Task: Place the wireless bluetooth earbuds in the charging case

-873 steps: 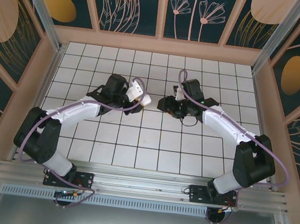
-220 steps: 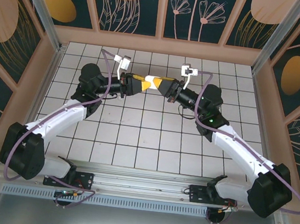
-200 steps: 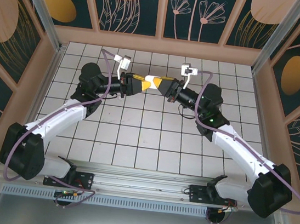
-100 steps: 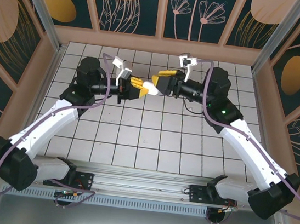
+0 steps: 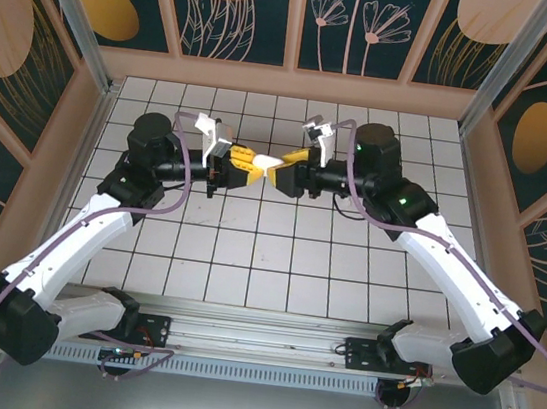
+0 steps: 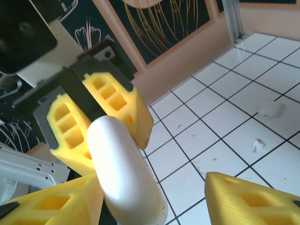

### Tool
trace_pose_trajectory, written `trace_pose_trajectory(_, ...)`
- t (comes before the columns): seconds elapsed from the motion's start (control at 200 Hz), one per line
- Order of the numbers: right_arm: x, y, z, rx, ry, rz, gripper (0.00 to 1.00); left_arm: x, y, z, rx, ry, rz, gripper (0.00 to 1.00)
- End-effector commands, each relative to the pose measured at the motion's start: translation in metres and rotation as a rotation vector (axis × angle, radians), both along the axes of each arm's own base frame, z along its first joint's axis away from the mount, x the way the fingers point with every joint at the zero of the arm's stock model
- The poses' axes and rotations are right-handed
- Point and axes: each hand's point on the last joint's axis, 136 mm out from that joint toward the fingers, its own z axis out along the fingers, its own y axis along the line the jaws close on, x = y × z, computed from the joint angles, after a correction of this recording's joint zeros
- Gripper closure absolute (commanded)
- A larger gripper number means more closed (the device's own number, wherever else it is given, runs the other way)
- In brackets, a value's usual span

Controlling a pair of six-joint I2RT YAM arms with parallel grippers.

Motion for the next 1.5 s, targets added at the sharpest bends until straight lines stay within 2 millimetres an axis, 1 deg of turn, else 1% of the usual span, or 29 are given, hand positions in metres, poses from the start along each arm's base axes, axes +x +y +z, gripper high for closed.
trace_pose_trajectory(0.0, 0.003, 0.003, 0.011, -0.009, -0.058, -0.001, 0.41, -0.002, -0.002, 0.003, -0.017, -0.002, -0.024, 1.0)
trace_pose_trajectory(0.1, 0.012, 0.0, 0.008, -0.027, -0.068, -0.052, 0.44, -0.004, -0.003, 0.004, -0.022, -0.004, -0.038, 1.0)
trace_pose_trajectory(0.165, 0.021, -0.004, 0.008, -0.028, -0.066, -0.106, 0.46, -0.005, -0.003, 0.003, -0.025, 0.001, -0.045, 1.0)
trace_pose_trajectory(0.345, 0.038, -0.02, 0.012, 0.076, 0.01, -0.146, 0.47, -0.008, -0.005, -0.002, -0.022, 0.029, -0.074, 1.0)
trace_pose_trajectory(0.465, 0.043, -0.027, 0.01, 0.104, 0.044, -0.168, 0.48, -0.009, -0.005, -0.002, -0.024, 0.031, -0.079, 1.0)
trace_pose_trajectory(0.51, 0.044, -0.026, 0.007, 0.111, 0.065, -0.172, 0.48, -0.009, -0.004, 0.0, -0.029, 0.026, -0.072, 1.0)
trace_pose_trajectory(0.525, 0.044, -0.026, 0.007, 0.115, 0.072, -0.17, 0.48, -0.009, -0.004, -0.009, -0.021, 0.045, -0.072, 1.0)
trace_pose_trajectory(0.556, 0.043, -0.024, 0.005, 0.124, 0.09, -0.164, 0.48, -0.009, -0.004, -0.011, -0.021, 0.051, -0.07, 1.0)
trace_pose_trajectory(0.566, 0.05, -0.03, 0.004, 0.128, 0.094, -0.184, 0.48, -0.008, -0.004, -0.011, -0.02, 0.052, -0.07, 1.0)
trace_pose_trajectory(0.586, 0.052, -0.032, 0.003, 0.134, 0.106, -0.189, 0.48, -0.009, -0.004, -0.012, -0.022, 0.053, -0.07, 1.0)
trace_pose_trajectory(0.701, 0.055, -0.026, -0.008, 0.138, 0.169, -0.167, 0.48, -0.007, -0.004, -0.012, -0.027, 0.065, -0.065, 1.0)
trace_pose_trajectory(0.801, 0.056, -0.022, -0.011, 0.14, 0.193, -0.152, 0.48, -0.003, -0.003, -0.012, -0.024, 0.074, -0.032, 1.0)
trace_pose_trajectory(0.906, 0.055, -0.023, -0.005, 0.146, 0.184, -0.151, 0.48, 0.006, 0.002, -0.015, -0.01, 0.084, 0.031, 1.0)
trace_pose_trajectory(1.051, 0.055, -0.028, 0.002, 0.141, 0.17, -0.18, 0.47, 0.021, 0.016, -0.026, 0.002, 0.132, 0.121, 1.0)
trace_pose_trajectory(1.126, 0.061, -0.033, -0.001, 0.129, 0.178, -0.225, 0.47, 0.028, 0.025, -0.031, 0.002, 0.168, 0.162, 1.0)
trace_pose_trajectory(1.216, 0.079, -0.041, -0.016, 0.093, 0.225, -0.326, 0.47, 0.034, 0.035, -0.039, 0.012, 0.196, 0.214, 1.0)
trace_pose_trajectory(1.271, 0.092, -0.046, -0.031, 0.059, 0.276, -0.397, 0.47, 0.035, 0.041, -0.042, 0.017, 0.204, 0.239, 1.0)
trace_pose_trajectory(1.301, 0.1, -0.048, -0.042, 0.031, 0.313, -0.431, 0.48, 0.035, 0.044, -0.044, 0.021, 0.204, 0.253, 1.0)
trace_pose_trajectory(1.331, 0.105, -0.047, -0.049, 0.014, 0.335, -0.447, 0.48, 0.035, 0.047, -0.046, 0.027, 0.202, 0.267, 1.0)
trace_pose_trajectory(1.366, 0.112, -0.046, -0.063, -0.018, 0.377, -0.471, 0.49, 0.034, 0.049, -0.048, 0.037, 0.197, 0.279, 1.0)
trace_pose_trajectory(1.376, 0.113, -0.046, -0.063, -0.02, 0.38, -0.473, 0.49, 0.034, 0.05, -0.049, 0.041, 0.198, 0.283, 1.0)
trace_pose_trajectory(1.391, 0.116, -0.045, -0.069, -0.031, 0.397, -0.48, 0.49, 0.033, 0.051, -0.05, 0.047, 0.195, 0.29, 1.0)
trace_pose_trajectory(1.451, 0.126, -0.041, -0.088, -0.065, 0.457, -0.499, 0.52, 0.033, 0.056, -0.055, 0.079, 0.19, 0.32, 1.0)
trace_pose_trajectory(1.456, 0.128, -0.04, -0.093, -0.072, 0.47, -0.502, 0.52, 0.033, 0.057, -0.056, 0.081, 0.19, 0.324, 1.0)
trace_pose_trajectory(1.491, 0.133, -0.037, -0.1, -0.083, 0.495, -0.509, 0.53, 0.032, 0.059, -0.059, 0.099, 0.188, 0.339, 1.0)
